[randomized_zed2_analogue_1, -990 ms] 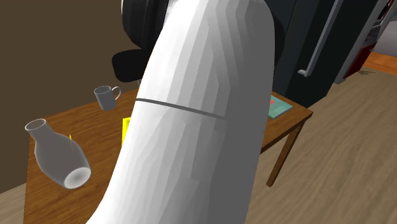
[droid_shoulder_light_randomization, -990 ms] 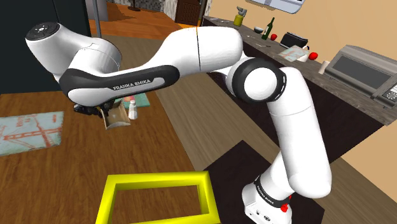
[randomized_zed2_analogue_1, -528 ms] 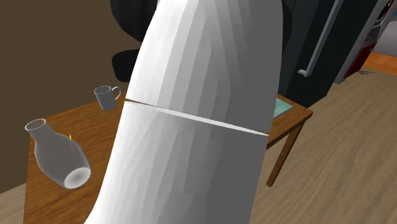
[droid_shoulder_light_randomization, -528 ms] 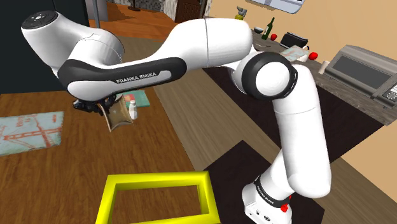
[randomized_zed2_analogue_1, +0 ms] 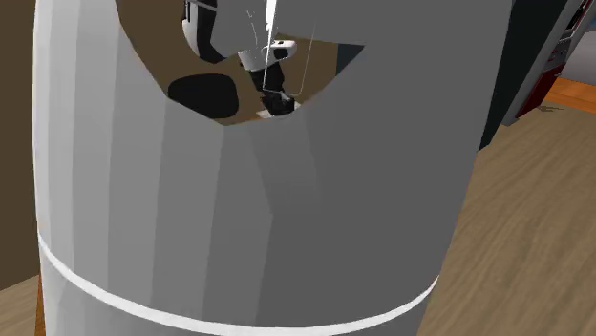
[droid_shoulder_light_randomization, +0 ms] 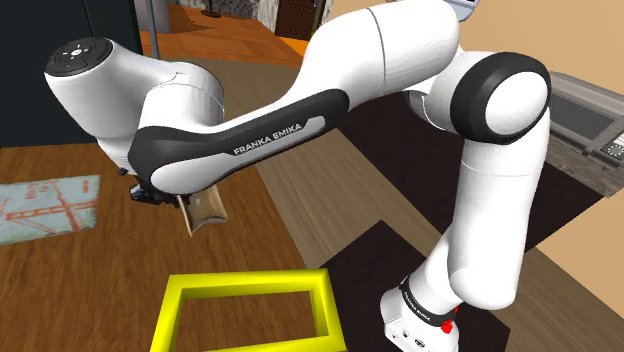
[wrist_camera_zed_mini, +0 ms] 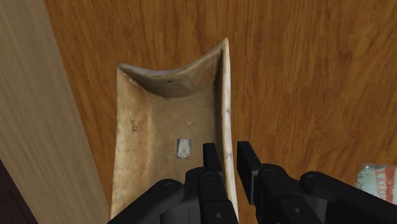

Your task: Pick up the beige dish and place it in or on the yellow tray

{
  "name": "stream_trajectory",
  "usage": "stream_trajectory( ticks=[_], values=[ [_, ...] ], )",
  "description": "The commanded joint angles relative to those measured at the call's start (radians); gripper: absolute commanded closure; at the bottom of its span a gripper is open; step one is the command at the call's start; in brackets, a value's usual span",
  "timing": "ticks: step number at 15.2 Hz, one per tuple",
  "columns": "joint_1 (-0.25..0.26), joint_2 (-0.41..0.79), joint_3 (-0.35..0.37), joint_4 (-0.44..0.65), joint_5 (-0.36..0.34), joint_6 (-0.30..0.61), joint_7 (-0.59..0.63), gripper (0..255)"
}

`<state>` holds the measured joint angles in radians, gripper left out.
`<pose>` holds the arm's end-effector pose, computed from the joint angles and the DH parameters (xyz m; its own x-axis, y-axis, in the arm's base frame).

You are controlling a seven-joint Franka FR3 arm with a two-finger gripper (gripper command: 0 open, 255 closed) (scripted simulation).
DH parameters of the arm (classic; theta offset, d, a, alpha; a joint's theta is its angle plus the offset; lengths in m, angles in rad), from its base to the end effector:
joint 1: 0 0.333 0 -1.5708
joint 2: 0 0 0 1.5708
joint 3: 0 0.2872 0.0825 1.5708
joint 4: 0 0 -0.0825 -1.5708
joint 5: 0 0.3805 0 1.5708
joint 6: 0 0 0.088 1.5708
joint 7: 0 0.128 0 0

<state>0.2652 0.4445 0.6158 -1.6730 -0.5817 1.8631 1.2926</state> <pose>0.4624 0.4286 0.3298 0.9597 -0.1893 0.2078 -0.2379 -0.9406 0.2420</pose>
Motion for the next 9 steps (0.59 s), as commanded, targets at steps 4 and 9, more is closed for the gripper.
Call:
stream_trajectory(
  ticks=[4, 9],
  values=[
    [-0.016, -0.148, 0.055, -0.191, 0.072, 0.047, 0.059, 255],
    [-0.013, -0.288, 0.109, -0.347, 0.162, 0.082, 0.101, 255]
  ],
)
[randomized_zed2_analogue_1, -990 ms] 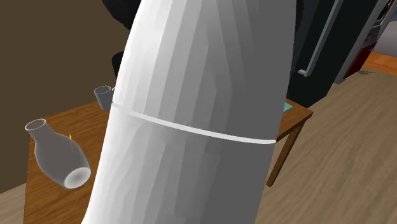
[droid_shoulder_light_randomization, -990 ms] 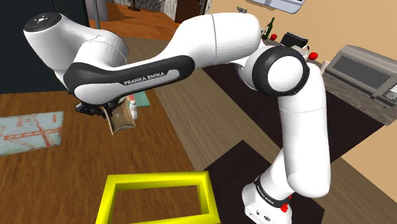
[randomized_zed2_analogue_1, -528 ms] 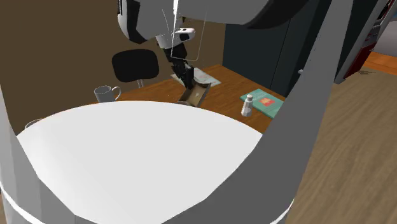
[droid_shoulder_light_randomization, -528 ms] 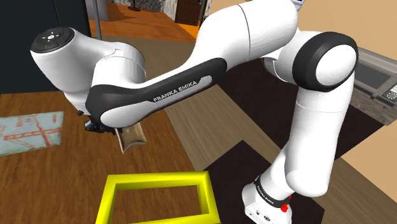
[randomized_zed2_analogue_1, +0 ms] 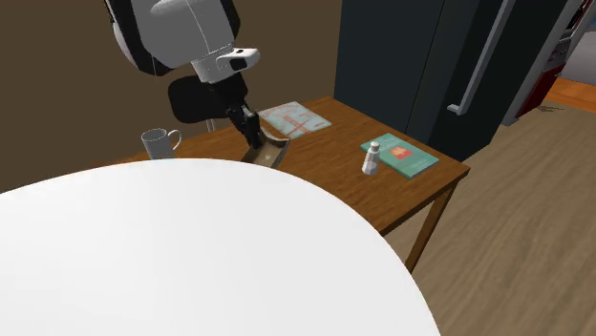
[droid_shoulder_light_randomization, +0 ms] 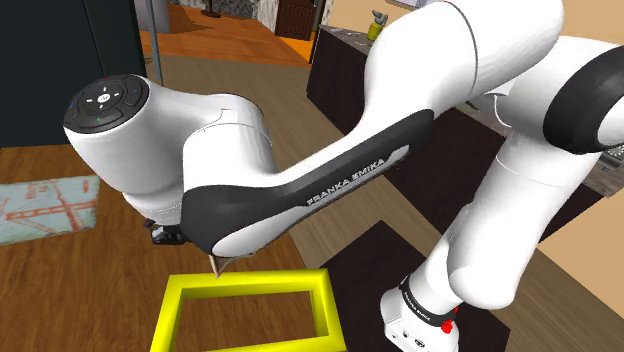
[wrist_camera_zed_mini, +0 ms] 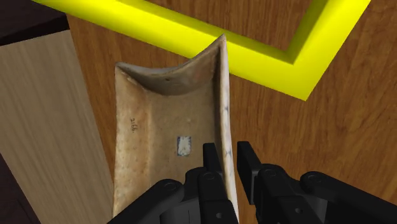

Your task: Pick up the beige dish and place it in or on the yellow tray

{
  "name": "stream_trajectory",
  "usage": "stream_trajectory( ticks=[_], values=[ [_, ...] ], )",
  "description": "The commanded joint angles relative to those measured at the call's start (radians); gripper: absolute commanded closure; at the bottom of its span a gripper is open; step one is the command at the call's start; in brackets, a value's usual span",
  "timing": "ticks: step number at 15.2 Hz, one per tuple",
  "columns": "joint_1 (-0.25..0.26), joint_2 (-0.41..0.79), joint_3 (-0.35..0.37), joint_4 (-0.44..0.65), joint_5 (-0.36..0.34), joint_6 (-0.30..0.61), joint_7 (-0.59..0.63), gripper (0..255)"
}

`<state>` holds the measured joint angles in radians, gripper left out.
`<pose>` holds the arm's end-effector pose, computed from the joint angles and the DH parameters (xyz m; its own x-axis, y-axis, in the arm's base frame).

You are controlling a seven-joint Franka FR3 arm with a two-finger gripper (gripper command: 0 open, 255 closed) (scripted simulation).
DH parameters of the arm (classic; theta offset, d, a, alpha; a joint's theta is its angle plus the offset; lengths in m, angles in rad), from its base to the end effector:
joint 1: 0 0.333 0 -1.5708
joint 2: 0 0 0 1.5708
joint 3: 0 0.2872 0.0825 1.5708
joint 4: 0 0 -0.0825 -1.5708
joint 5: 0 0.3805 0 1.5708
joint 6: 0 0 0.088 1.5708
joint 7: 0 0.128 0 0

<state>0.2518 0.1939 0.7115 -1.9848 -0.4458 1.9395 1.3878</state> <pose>0.3527 0.4317 0.3321 0.9597 -0.1890 0.2079 -0.2377 -0.9407 0.2421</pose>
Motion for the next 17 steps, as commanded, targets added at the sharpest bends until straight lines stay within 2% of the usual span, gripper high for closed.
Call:
stream_trajectory(
  ticks=[1, 9, 17],
  values=[
    [0.003, -0.065, 0.024, -0.063, 0.046, 0.01, 0.013, 255],
    [0.064, -0.276, 0.1, -0.239, 0.228, 0.023, 0.059, 255],
    [0.063, -0.193, 0.109, -0.285, 0.153, 0.112, 0.134, 255]
  ],
)
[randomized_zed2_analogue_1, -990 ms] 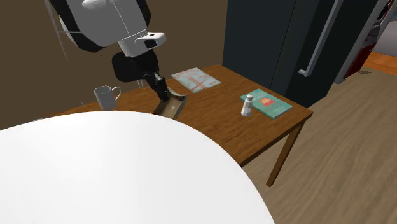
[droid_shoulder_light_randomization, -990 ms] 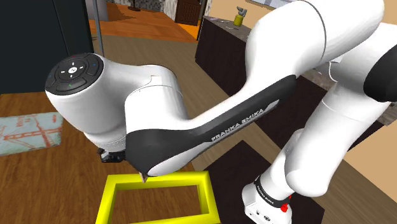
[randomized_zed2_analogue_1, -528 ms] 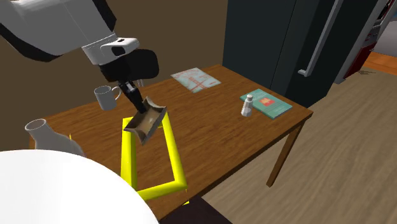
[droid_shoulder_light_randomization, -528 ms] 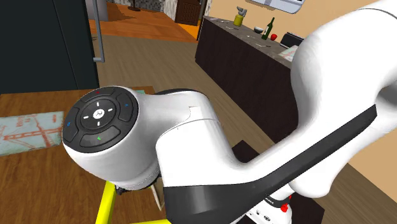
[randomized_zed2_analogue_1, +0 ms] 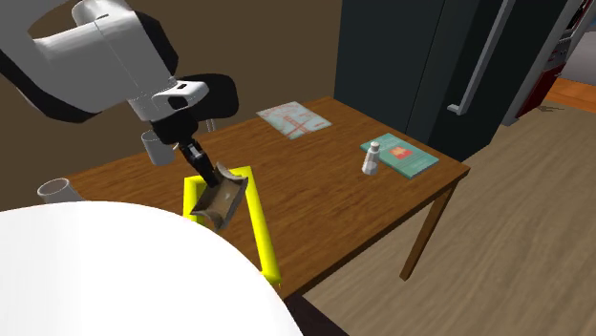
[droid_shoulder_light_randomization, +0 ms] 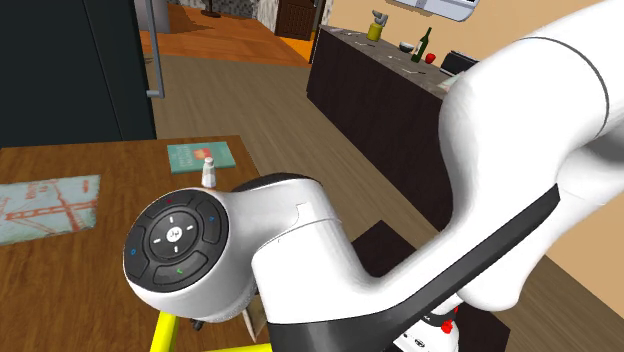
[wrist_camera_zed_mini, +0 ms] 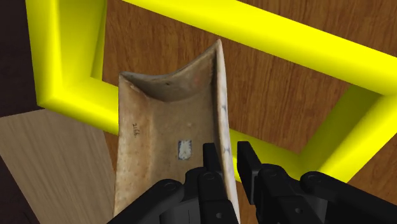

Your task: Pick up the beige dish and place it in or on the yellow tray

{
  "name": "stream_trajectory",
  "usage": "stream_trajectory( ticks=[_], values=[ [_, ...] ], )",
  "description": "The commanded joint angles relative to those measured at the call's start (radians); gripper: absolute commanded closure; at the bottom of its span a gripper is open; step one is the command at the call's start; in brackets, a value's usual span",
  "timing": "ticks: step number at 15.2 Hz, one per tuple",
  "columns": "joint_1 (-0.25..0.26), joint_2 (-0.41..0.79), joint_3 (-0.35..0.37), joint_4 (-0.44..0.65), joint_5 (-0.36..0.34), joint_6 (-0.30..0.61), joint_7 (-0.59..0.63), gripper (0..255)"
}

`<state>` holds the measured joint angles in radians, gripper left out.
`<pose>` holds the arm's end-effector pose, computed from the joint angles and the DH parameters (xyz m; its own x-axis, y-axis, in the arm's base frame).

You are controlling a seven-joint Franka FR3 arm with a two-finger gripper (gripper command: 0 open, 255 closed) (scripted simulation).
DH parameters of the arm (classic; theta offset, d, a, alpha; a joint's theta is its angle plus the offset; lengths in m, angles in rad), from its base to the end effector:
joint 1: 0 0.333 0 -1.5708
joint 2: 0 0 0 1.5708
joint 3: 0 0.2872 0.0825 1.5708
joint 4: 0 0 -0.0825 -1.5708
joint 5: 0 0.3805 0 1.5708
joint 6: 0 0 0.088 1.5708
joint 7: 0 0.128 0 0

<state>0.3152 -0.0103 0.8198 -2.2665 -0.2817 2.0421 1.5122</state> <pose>0.2244 0.4326 0.3011 0.9595 -0.1899 0.2080 -0.2388 -0.9402 0.2430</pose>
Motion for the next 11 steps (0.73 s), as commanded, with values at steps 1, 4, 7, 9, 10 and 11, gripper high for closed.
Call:
stream_trajectory(
  ticks=[1, 4, 7, 9, 10, 11],
  values=[
    [0.0, 0.023, 0.001, -0.008, -0.022, 0.02, 0.02, 255],
    [0.002, 0.06, 0.0, -0.02, -0.058, 0.05, 0.054, 255],
    [0.006, 0.1, -0.005, -0.03, -0.098, 0.078, 0.089, 255],
    [0.009, 0.115, -0.008, -0.033, -0.113, 0.088, 0.103, 255],
    [0.009, 0.115, -0.008, -0.033, -0.113, 0.088, 0.103, 255],
    [0.009, 0.115, -0.008, -0.033, -0.113, 0.088, 0.103, 255]
  ],
)
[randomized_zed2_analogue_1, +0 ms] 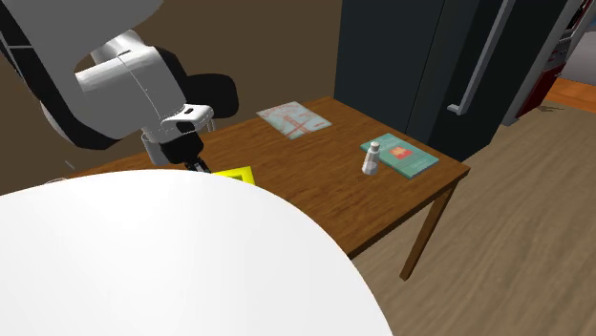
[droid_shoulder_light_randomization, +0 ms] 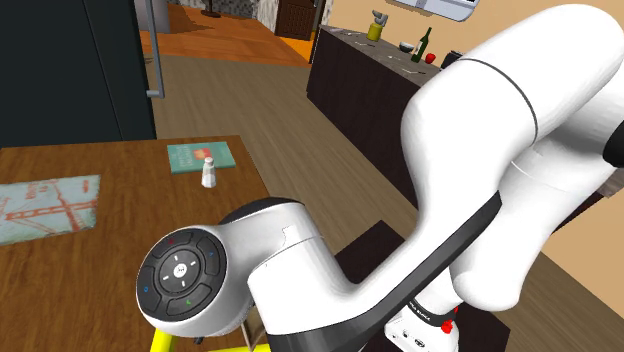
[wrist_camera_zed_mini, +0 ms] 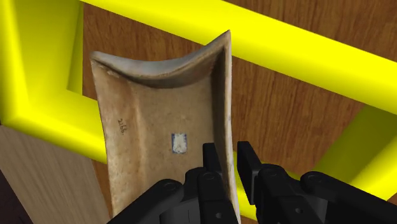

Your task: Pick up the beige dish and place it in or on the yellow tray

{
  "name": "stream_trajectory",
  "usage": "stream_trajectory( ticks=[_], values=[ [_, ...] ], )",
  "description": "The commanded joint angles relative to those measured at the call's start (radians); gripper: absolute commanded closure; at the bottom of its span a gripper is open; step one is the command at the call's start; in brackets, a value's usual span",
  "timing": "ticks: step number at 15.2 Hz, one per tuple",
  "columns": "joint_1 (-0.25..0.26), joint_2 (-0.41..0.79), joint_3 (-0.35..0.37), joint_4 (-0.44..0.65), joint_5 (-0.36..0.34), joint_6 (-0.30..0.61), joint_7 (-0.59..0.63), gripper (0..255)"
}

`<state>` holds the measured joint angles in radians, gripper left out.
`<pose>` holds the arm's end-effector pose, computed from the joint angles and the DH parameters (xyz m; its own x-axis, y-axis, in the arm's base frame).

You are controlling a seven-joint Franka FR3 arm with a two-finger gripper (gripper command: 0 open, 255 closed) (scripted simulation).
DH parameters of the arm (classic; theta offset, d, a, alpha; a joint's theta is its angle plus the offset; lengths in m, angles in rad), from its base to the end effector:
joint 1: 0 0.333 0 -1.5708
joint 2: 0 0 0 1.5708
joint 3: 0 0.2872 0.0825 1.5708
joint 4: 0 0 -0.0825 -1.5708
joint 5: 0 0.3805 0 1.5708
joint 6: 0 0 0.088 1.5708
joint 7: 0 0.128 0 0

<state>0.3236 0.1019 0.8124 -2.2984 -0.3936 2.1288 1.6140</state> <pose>0.2221 0.4323 0.2555 0.9591 -0.1906 0.2095 -0.2396 -0.9404 0.2412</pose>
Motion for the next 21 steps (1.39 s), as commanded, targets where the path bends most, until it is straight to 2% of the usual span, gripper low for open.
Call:
stream_trajectory(
  ticks=[1, 5, 6, 11, 15, 21],
  values=[
    [0.0, 0.003, 0.0, -0.001, -0.002, 0.001, 0.001, 255],
    [0.0, 0.003, 0.0, -0.001, -0.002, 0.001, 0.001, 255],
    [0.0, 0.003, 0.0, -0.001, -0.002, 0.001, 0.001, 0],
    [0.0, 0.003, 0.0, -0.001, -0.002, 0.001, 0.001, 0],
    [0.005, -0.069, 0.024, 0.07, 0.087, -0.108, -0.058, 0],
    [0.006, -0.069, 0.024, 0.07, 0.087, -0.108, -0.058, 0]
  ],
)
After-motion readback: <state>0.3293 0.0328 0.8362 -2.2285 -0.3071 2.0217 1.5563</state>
